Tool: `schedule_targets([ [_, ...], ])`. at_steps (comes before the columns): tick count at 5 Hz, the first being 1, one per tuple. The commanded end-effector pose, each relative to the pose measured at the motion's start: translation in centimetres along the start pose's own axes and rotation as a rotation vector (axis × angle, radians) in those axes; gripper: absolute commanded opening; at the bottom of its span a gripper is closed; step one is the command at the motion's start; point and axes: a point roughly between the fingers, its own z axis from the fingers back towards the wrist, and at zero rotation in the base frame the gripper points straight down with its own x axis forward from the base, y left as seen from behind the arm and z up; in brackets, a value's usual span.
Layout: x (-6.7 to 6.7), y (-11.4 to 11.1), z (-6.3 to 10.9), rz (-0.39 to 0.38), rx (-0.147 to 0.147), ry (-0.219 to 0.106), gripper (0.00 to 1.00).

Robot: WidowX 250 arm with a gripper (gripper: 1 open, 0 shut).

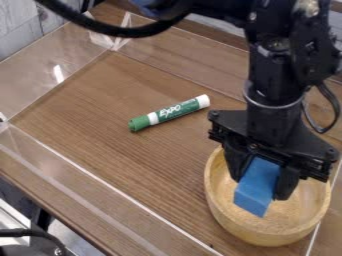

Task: Put the blue block in the brown bowl

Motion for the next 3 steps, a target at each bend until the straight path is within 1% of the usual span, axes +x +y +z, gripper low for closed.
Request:
schedule_targets([
  [1, 0.43, -0.47, 0.97, 0.002, -0.025, -0.031, 0.0],
  [2, 0.31, -0.62, 1.06, 0.003, -0.032, -0.027, 1.0],
  [3, 0.4, -0.61, 1.32, 0.009, -0.037, -0.023, 1.0],
])
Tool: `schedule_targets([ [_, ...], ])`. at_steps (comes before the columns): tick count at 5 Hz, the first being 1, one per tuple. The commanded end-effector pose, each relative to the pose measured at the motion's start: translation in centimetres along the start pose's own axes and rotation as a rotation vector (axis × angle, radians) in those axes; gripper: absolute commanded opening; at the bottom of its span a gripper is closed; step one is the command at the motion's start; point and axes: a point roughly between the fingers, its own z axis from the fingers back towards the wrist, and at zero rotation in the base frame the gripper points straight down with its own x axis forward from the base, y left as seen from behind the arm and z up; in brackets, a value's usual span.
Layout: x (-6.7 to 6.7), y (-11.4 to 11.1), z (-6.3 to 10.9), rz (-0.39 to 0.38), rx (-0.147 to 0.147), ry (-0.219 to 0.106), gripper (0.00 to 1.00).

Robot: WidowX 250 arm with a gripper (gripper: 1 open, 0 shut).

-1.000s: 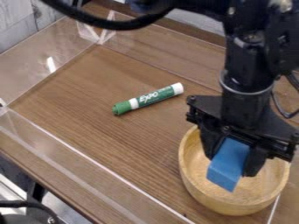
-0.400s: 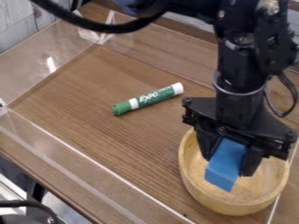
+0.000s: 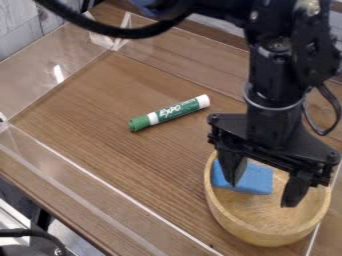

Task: Put the blue block in the brown bowl

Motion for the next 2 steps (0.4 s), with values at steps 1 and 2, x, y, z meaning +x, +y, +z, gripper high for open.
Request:
schedule_targets([
  [1, 0.85, -0.47, 1.48, 0.004, -0.03, -0.049, 1.0],
  [2, 0.88, -0.55, 1.72, 0.011, -0.036, -0.047, 1.0],
])
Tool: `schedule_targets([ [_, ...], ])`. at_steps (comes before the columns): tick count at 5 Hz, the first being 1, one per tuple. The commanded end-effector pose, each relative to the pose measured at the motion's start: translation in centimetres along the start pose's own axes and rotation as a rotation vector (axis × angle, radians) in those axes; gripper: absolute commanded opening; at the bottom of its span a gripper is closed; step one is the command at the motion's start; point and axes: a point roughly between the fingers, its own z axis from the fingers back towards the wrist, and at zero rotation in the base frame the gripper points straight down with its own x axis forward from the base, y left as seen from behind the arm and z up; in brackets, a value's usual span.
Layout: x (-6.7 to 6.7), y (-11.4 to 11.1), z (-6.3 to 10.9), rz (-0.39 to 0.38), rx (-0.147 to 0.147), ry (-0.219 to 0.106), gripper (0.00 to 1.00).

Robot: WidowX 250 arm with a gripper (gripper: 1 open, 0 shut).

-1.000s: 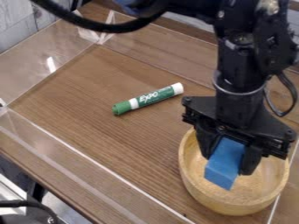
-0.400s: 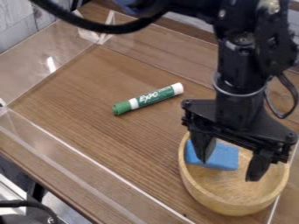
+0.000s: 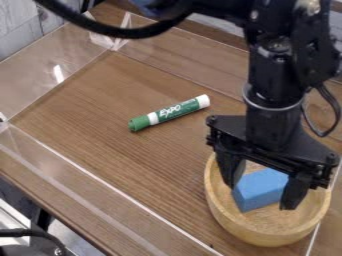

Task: Put the blue block in the brown bowl

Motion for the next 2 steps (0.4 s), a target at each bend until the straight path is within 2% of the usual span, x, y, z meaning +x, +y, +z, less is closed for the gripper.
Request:
schedule_targets([
  [1, 1.05, -0.53, 1.76, 0.01, -0.038, -0.058, 1.0],
  [2, 1.11, -0.54, 1.95, 0.016, -0.043, -0.055, 1.0],
])
